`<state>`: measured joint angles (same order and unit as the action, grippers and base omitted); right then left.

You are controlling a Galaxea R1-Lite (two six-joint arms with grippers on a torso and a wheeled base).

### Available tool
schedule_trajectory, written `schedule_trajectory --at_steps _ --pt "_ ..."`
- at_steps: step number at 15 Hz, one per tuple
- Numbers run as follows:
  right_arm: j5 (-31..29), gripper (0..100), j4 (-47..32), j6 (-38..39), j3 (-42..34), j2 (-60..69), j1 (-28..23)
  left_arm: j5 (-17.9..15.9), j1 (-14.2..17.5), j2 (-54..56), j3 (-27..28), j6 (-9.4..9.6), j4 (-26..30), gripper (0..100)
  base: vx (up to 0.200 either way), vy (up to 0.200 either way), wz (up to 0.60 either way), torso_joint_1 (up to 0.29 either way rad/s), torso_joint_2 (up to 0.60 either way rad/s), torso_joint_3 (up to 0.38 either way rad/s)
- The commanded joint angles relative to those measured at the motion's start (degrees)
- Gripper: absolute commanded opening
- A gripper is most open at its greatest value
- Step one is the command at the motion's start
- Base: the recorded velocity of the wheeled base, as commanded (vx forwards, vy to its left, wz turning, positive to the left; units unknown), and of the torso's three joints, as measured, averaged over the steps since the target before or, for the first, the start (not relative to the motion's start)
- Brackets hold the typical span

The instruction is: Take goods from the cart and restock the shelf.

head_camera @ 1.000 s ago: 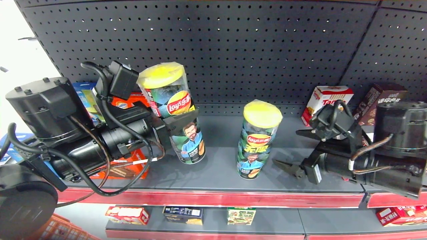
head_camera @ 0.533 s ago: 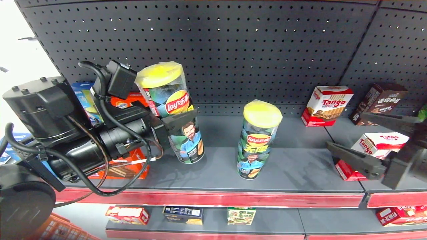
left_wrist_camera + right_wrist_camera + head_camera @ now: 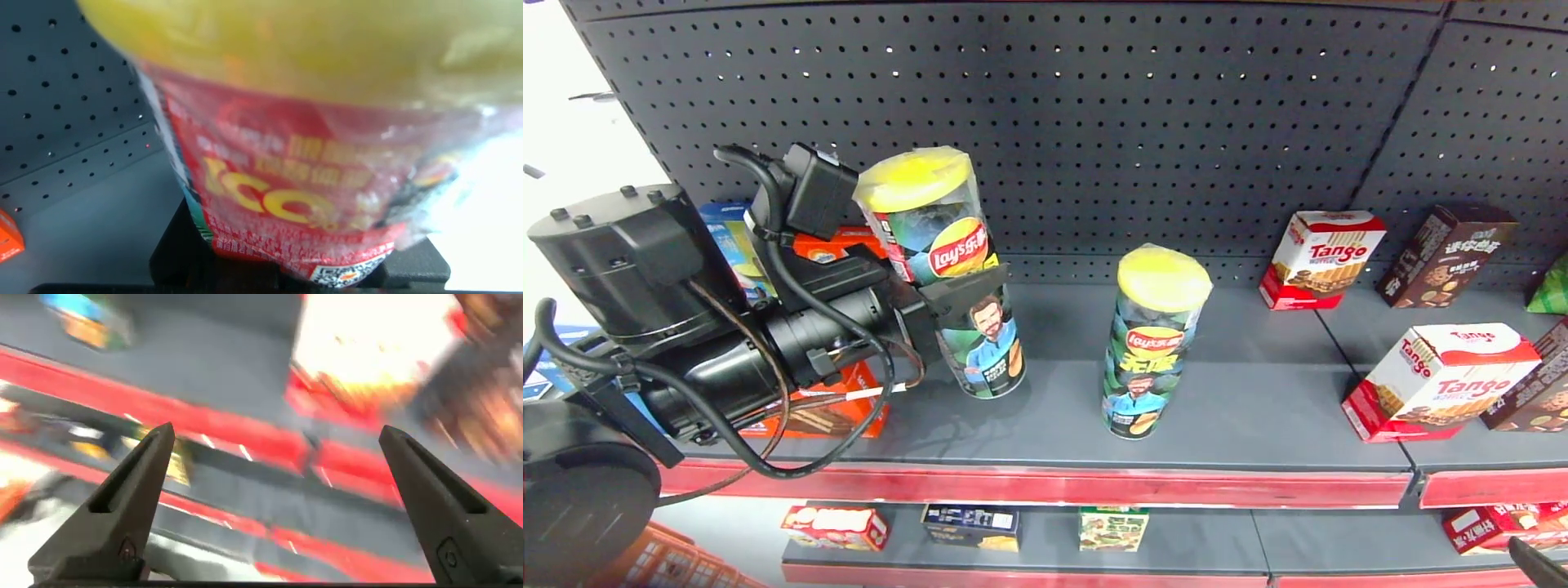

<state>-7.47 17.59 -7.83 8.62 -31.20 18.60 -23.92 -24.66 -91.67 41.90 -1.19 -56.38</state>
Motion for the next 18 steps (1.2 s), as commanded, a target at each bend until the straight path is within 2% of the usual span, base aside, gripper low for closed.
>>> schedule_trajectory --at_steps 1,2,3,5,9,10,12,13,14,15,16,18 --pt "-0.17 100 -0.36 0.36 -5.54 7.29 -6.21 0.01 -0.12 -0.17 0.11 -0.04 -0.04 0 0.000 0.000 0.00 0.000 0.00 0.000" --pt "-0.09 100 -3.62 0.36 -8.44 13.18 -14.82 0.01 -0.74 -0.17 0.02 -0.04 -0.04 0 0.000 0.000 0.00 0.000 0.00 0.000" --pt "0.00 100 -8.71 0.44 -8.44 17.48 -19.04 -0.08 -0.74 -0.17 0.02 -0.04 -0.04 0 0.000 0.000 0.00 0.000 0.00 0.000" --pt "-0.44 100 -17.15 1.41 -7.39 26.98 -23.17 -0.16 -1.00 -0.17 -0.15 0.05 -0.13 0 0.000 0.000 0.00 0.000 0.00 0.000" --pt "-3.43 100 -14.60 3.17 -8.09 26.27 -23.00 -0.08 -1.88 -0.08 -0.50 0.05 -0.13 0 0.000 0.000 0.00 0.000 0.00 0.000" --pt "-2.55 100 -14.60 4.05 -8.09 26.27 -23.00 -0.08 -1.97 0.00 -0.41 0.14 -0.13 0 0.000 0.000 0.00 0.000 0.00 0.000" --pt "4.57 100 -14.51 6.68 -8.18 26.27 -23.00 -0.16 -1.97 -0.08 -0.41 0.14 -0.13 0 0.000 0.000 0.00 0.000 0.00 0.000" --pt "4.92 100 -14.43 7.21 -8.18 26.27 -23.00 -0.16 -1.97 0.00 -0.41 0.14 -0.04 0 0.000 0.000 0.00 0.000 0.00 0.000" --pt "3.87 100 -14.60 8.18 -8.27 26.27 -23.00 -0.16 -1.97 -0.08 -0.33 0.14 -0.13 0 0.000 0.000 0.00 0.000 0.00 0.000" --pt "-4.48 100 -14.60 7.91 -8.44 26.27 -23.00 -0.16 -2.06 0.00 -0.24 0.14 -0.13 0 0.000 0.000 0.00 0.000 0.00 0.000" --pt "-1.76 100 -14.60 6.68 -8.44 26.19 -22.91 -0.16 -2.06 0.00 -0.33 0.14 -0.13 0 0.000 0.000 0.00 0.000 0.00 0.000" --pt "7.91 100 -14.34 3.96 -8.53 26.27 -22.03 -0.16 -2.06 0.00 -0.33 0.14 -0.13 0 0.000 0.000 0.00 0.000 0.00 0.000"
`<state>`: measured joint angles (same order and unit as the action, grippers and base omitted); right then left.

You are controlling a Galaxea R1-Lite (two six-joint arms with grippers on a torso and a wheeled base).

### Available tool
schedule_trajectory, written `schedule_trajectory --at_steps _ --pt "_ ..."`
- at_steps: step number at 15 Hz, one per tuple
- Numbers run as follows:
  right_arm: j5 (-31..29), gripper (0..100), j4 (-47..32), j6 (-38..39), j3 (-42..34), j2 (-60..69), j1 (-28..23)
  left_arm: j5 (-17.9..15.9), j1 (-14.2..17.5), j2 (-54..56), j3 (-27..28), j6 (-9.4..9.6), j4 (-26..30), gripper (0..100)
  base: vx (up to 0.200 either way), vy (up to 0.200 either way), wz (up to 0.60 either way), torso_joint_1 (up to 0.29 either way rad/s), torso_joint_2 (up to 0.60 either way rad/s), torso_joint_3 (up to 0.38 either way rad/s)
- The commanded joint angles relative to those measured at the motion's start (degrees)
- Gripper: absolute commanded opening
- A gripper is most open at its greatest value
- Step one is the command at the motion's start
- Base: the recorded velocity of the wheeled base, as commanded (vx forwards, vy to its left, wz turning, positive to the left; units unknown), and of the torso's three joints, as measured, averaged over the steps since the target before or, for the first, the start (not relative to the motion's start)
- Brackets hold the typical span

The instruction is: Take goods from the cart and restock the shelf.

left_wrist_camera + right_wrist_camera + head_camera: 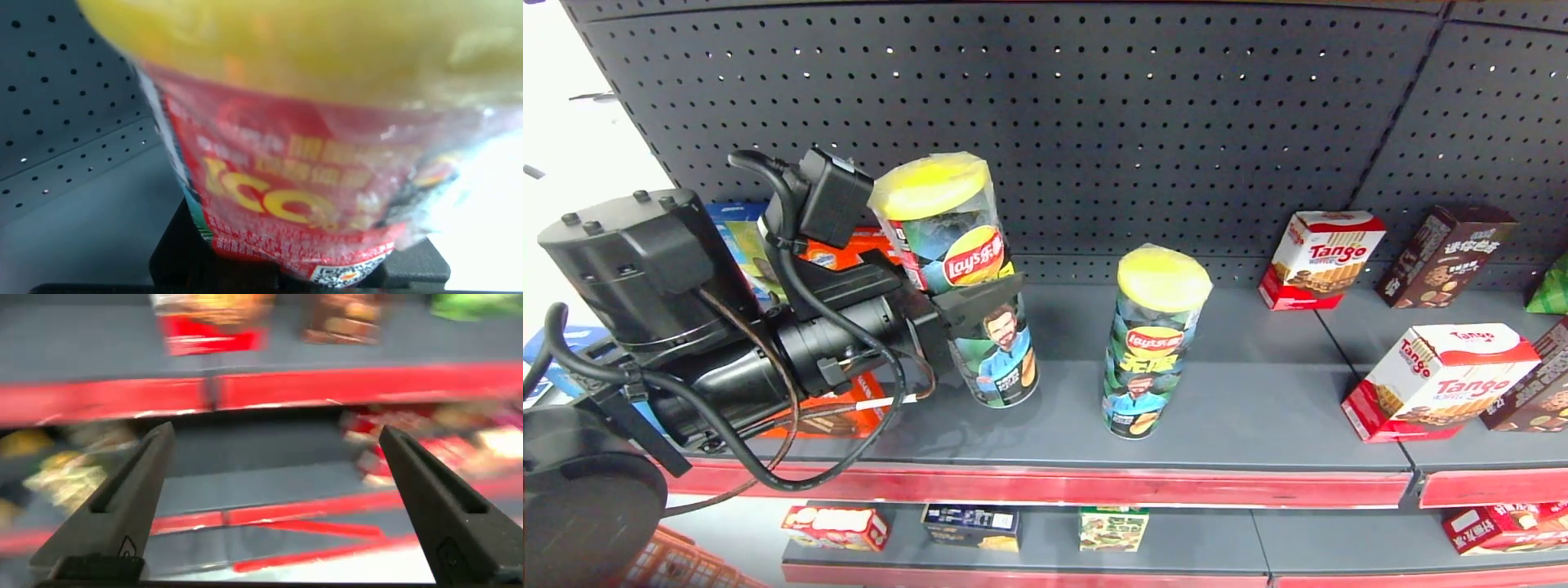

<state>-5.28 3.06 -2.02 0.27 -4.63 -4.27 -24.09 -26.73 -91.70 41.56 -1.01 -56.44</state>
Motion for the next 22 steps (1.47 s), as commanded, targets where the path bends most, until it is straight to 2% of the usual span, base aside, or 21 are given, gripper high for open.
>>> schedule_trajectory --at_steps 1,3,10,12,15,17,19,22 --pt "5.45 100 0.19 -1.32 -0.18 0.15 5.15 0.01 0.02 0.03 0.01 -0.04 0.02 0 0.000 0.000 0.00 0.000 0.00 0.000" --pt "7.04 100 -3.15 -0.70 -0.27 0.50 6.38 0.01 0.02 -0.24 -0.07 -0.04 0.02 0 0.000 0.000 0.00 0.000 0.00 0.000" --pt "6.77 100 -3.24 0.79 -0.18 0.50 6.38 -0.34 0.54 -0.68 -0.16 0.13 1.16 0 0.000 0.000 0.00 0.000 0.00 0.000" --pt "6.77 100 -3.24 1.41 -0.27 2.00 5.06 -3.33 0.72 -2.17 1.07 0.13 1.42 0 0.000 0.000 0.00 0.000 0.00 0.000" --pt "6.68 100 -3.24 1.41 -0.18 4.63 4.18 -4.04 0.81 -2.43 1.68 0.13 2.48 0 0.000 0.000 0.00 0.000 0.00 0.000" --pt "6.68 100 -3.24 1.50 -0.18 4.63 4.18 -6.94 1.07 -2.43 2.39 0.13 4.15 0 0.000 0.000 0.00 0.000 0.00 0.000" --pt "6.68 100 -3.24 1.50 -0.27 4.63 4.18 -8.52 2.74 -4.72 4.76 0.13 4.76 0 0.000 0.000 0.00 0.000 0.00 0.000" --pt "6.68 100 -3.24 1.50 -0.18 4.63 4.18 -10.63 5.02 -9.11 11.44 0.13 5.47 0 0.000 0.000 0.00 0.000 0.00 0.000"
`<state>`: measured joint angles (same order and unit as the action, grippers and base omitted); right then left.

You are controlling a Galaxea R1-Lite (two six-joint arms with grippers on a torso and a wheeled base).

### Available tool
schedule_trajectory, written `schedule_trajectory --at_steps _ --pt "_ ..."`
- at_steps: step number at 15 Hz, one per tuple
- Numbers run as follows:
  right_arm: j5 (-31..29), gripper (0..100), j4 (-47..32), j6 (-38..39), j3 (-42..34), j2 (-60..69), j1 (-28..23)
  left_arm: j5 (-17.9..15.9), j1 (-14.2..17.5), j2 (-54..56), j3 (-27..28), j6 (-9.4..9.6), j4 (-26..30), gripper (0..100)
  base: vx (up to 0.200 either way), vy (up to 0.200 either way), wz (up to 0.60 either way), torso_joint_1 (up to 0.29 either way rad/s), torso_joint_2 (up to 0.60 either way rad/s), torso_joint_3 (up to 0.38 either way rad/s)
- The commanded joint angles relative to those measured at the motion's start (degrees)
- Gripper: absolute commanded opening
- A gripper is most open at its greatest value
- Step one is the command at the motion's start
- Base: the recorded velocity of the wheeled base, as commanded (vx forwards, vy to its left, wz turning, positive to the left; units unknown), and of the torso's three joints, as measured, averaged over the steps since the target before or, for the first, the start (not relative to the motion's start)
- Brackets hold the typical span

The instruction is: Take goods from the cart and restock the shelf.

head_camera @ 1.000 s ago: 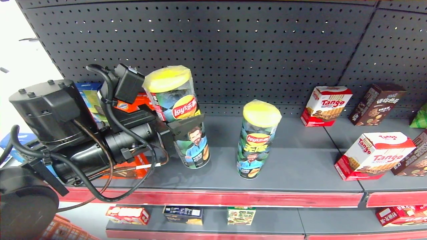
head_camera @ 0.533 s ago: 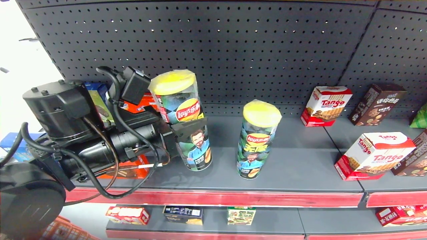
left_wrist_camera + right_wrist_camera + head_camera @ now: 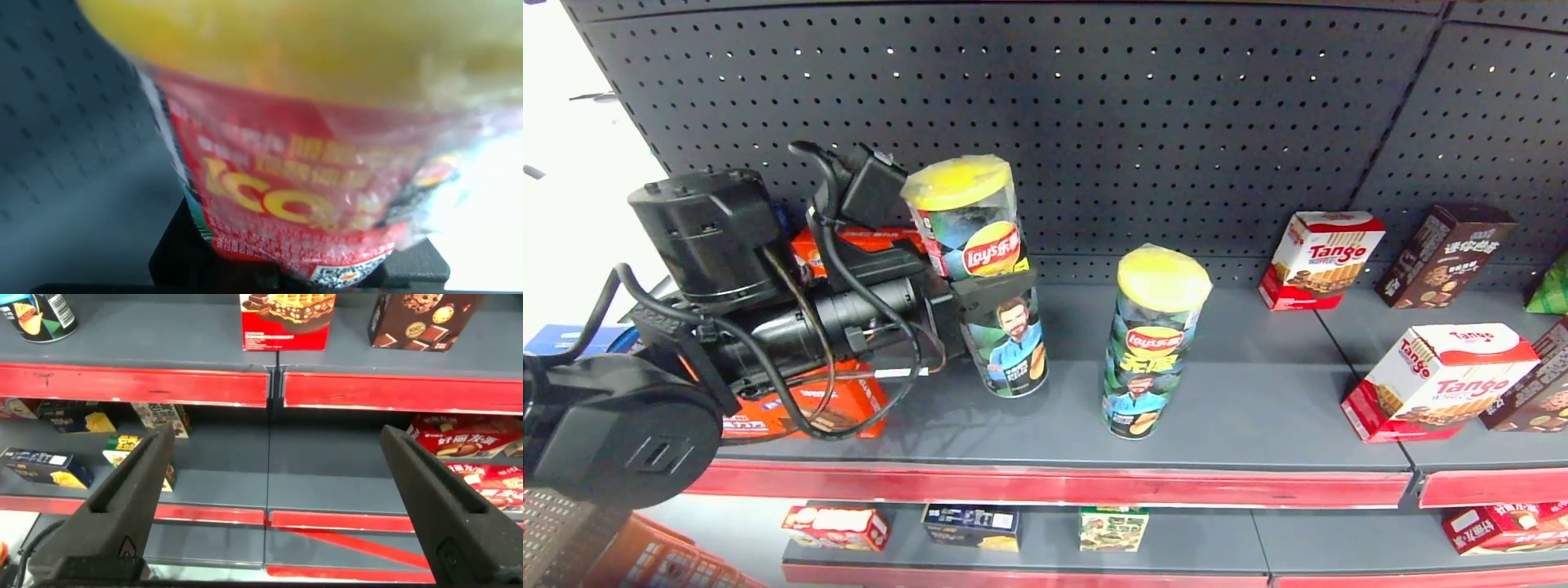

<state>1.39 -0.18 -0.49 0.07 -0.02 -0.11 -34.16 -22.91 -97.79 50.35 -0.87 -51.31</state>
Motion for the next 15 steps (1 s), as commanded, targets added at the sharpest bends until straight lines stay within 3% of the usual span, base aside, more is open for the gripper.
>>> schedule_trajectory --at_steps 1,3,7,9,11,13,14,15 --pt "0.02 100 0.01 -0.04 0.01 0.02 0.02 -1.26 1.46 -4.07 5.64 -0.01 3.41 0 0.000 0.000 0.00 0.000 0.00 0.000" --pt "0.02 100 0.01 -0.04 -0.07 0.02 0.02 -1.79 1.29 -5.39 11.26 0.25 9.47 0 0.000 0.000 0.00 0.000 0.00 0.000" --pt "0.02 100 0.01 -0.04 0.01 0.02 0.02 -3.46 0.93 -8.99 16.98 0.34 10.62 0 0.000 0.000 0.00 0.000 0.00 0.000" --pt "0.02 100 0.01 -0.04 -0.07 0.02 0.02 -3.72 0.41 -10.75 17.77 2.27 10.62 0 0.000 0.000 0.00 0.000 0.00 0.000" --pt "0.02 100 0.01 -0.04 0.01 0.02 0.02 -4.07 -0.38 -11.81 18.47 2.89 10.62 0 0.000 0.000 0.00 0.000 0.00 0.000" --pt "0.02 100 0.01 -0.04 0.01 0.02 0.02 -4.16 -0.38 -14.53 23.92 7.19 15.71 0 0.000 0.000 0.00 0.000 0.00 0.000" --pt "0.02 100 0.01 -0.04 0.01 0.02 0.02 -4.43 -0.56 -15.67 27.96 10.89 20.72 0 0.000 0.000 0.00 0.000 0.00 0.000" --pt "0.02 100 0.01 -0.04 -0.07 0.02 0.02 -4.60 -0.56 -16.03 29.02 11.32 21.69 0 0.000 0.000 0.00 0.000 0.00 0.000"
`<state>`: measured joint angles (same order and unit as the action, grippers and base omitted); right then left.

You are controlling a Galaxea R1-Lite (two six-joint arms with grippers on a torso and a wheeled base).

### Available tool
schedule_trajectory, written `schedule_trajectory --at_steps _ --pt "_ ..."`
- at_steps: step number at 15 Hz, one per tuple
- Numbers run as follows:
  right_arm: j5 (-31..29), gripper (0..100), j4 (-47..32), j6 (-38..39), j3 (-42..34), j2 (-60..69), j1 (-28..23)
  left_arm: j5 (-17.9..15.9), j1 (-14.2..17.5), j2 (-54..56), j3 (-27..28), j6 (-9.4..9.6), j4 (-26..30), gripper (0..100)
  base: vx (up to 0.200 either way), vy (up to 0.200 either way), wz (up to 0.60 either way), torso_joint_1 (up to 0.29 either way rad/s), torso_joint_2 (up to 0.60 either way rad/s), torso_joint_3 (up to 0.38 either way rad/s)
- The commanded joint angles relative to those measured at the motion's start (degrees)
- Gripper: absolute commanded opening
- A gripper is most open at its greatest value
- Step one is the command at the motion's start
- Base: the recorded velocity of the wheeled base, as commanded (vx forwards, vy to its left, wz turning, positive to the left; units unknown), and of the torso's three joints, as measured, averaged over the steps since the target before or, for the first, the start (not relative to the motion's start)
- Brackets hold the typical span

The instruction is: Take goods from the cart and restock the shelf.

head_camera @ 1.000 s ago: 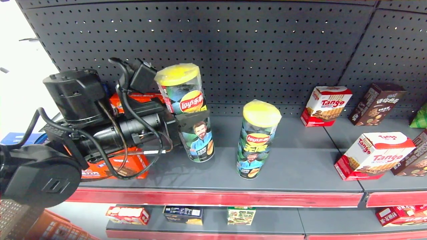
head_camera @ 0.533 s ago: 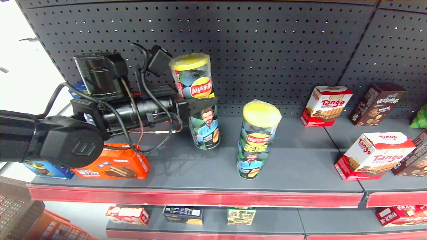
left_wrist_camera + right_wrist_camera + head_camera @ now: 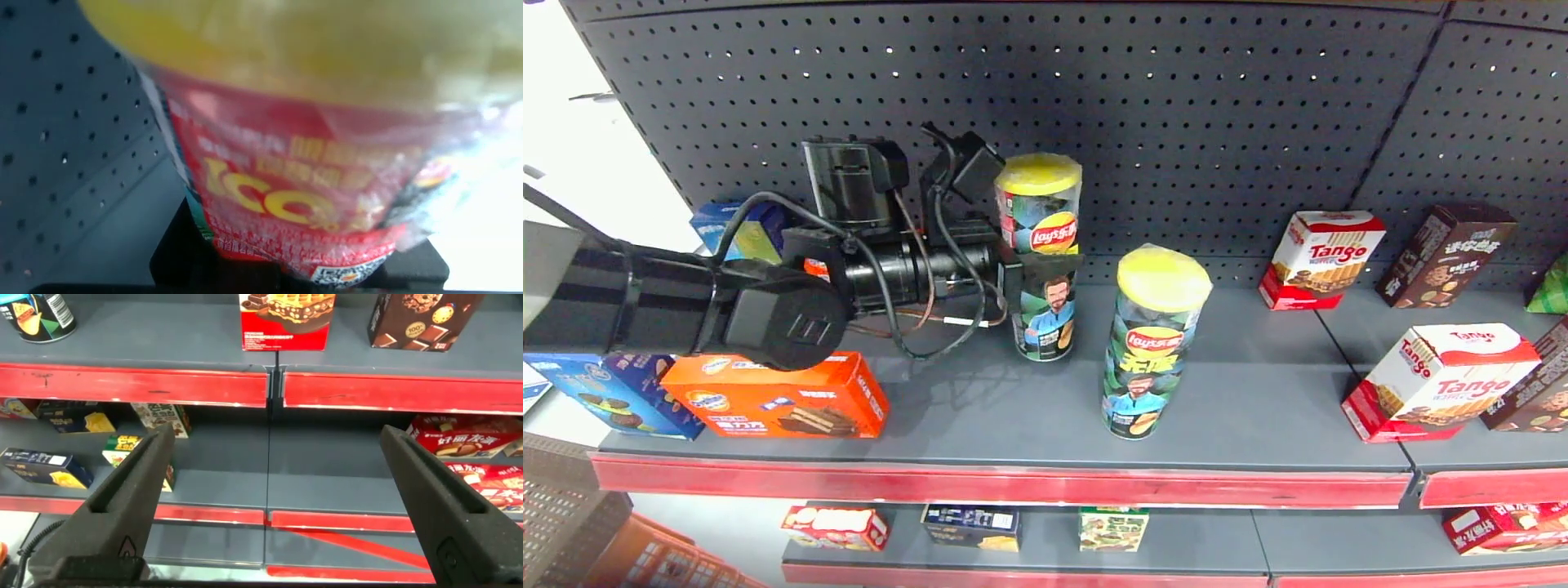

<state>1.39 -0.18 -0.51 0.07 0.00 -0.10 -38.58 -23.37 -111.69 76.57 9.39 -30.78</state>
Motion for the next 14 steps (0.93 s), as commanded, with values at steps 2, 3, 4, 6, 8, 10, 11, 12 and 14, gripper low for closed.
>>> schedule_trajectory --at_steps 2,3,4,6,8,10,11,12,14 --pt "0.02 100 0.01 -0.02 0.01 0.00 0.01 -0.70 -0.19 -5.12 8.07 1.69 2.66 0 0.000 0.000 0.00 0.000 0.00 0.000" --pt "0.02 100 0.01 -0.02 -0.07 0.00 0.01 -1.41 -0.19 -6.79 10.71 1.86 2.66 0 0.000 0.000 0.00 0.000 0.00 0.000" --pt "0.02 100 0.01 -0.02 0.01 0.00 0.01 -2.46 -0.19 -7.84 12.46 1.95 2.74 0 0.000 0.000 0.00 0.000 0.00 0.000" --pt "0.02 100 0.01 -0.02 0.01 0.00 0.01 -4.13 -0.54 -9.77 15.19 1.69 2.92 0 0.000 0.000 0.00 0.000 0.00 0.000" --pt "0.02 100 0.01 -0.02 -0.07 0.00 0.01 -4.40 -0.98 -11.18 17.21 1.69 4.33 0 0.000 0.000 0.00 0.000 0.00 0.000" --pt "0.02 100 0.01 -0.02 0.01 0.00 0.01 -5.98 -0.98 -12.41 19.58 1.69 6.08 0 0.000 0.000 0.00 0.000 0.00 0.000" --pt "0.02 100 0.01 -0.02 -0.07 0.00 0.01 -7.30 -0.89 -13.20 21.43 1.69 7.58 0 0.000 0.000 0.00 0.000 0.00 0.000" --pt "0.02 100 0.01 -0.02 0.01 0.00 0.01 -7.30 -0.98 -13.91 22.75 1.69 8.63 0 0.000 0.000 0.00 0.000 0.00 0.000" --pt "0.02 100 0.01 -0.02 0.01 0.00 0.01 -7.38 -0.98 -14.61 23.80 1.69 9.78 0 0.000 0.000 0.00 0.000 0.00 0.000"
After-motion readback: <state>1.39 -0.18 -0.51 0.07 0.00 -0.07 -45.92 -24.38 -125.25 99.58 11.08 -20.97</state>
